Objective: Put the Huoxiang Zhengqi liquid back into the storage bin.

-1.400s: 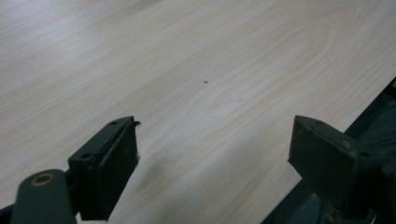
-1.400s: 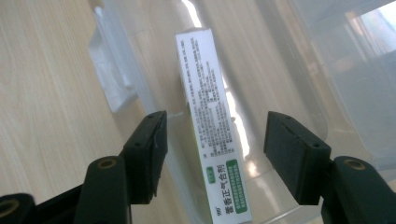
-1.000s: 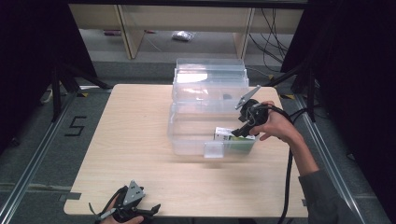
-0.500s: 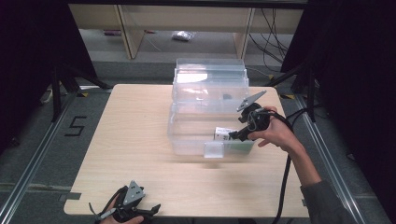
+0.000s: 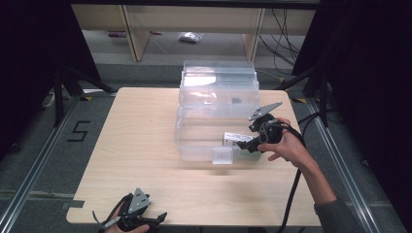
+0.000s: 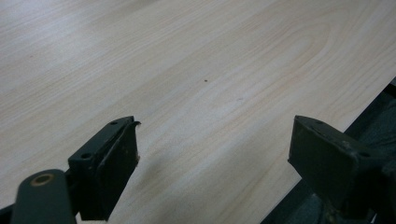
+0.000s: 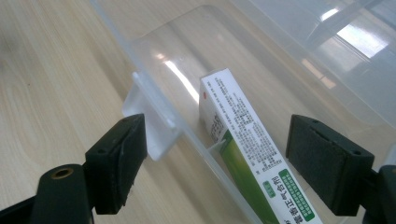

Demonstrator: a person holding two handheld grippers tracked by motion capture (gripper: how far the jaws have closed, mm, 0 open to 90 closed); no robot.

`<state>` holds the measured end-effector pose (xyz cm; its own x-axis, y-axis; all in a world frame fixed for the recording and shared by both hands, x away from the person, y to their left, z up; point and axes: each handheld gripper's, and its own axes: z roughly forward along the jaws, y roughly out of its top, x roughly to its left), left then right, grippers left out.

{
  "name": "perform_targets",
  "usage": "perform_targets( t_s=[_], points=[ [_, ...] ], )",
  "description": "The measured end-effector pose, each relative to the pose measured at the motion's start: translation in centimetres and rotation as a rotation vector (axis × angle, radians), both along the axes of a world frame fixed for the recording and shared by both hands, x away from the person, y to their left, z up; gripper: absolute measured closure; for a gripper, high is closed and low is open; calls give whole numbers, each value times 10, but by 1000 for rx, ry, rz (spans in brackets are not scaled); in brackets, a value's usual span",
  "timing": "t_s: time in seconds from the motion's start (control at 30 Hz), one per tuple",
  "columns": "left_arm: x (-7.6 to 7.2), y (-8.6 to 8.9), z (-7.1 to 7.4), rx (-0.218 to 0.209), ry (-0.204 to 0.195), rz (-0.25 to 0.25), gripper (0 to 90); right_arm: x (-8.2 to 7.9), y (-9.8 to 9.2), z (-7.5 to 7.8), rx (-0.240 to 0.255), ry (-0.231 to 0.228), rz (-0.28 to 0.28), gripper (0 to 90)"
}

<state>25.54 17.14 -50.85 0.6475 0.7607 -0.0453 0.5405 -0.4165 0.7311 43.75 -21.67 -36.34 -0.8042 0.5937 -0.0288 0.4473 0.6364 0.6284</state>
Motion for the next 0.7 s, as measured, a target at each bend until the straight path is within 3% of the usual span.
perform_targets(
  t_s=[0.03,0.1,0.17,0.3,0.33,0.37,0.43,0.5,0.57,0.6,0.7],
  points=[
    [0,1,0,8,1,-4,150,-2,0,-1,10,-13,-10,209],
    [0,2,1,31,4,-16,151,-5,0,0,15,10,-21,207],
    [0,0,0,12,2,-3,150,-7,-1,-3,9,-11,2,206],
    [0,2,1,31,5,-17,151,-11,-1,-6,19,-1,-2,207],
    [0,0,0,9,2,-5,151,-11,0,-7,25,-19,6,207],
    [0,0,0,2,-1,0,151,-12,-1,-7,27,-2,3,207],
    [0,2,1,33,5,-17,151,-15,0,-8,41,-11,-20,206],
    [0,2,1,32,5,-17,151,-17,0,-8,35,5,-12,207],
    [0,0,0,10,2,-6,151,-17,0,-9,37,-28,-2,207],
    [0,2,1,32,6,-20,151,-19,0,-9,36,-11,-5,207],
    [0,2,1,30,5,-18,151,-21,0,-10,41,-16,7,207]
  ],
)
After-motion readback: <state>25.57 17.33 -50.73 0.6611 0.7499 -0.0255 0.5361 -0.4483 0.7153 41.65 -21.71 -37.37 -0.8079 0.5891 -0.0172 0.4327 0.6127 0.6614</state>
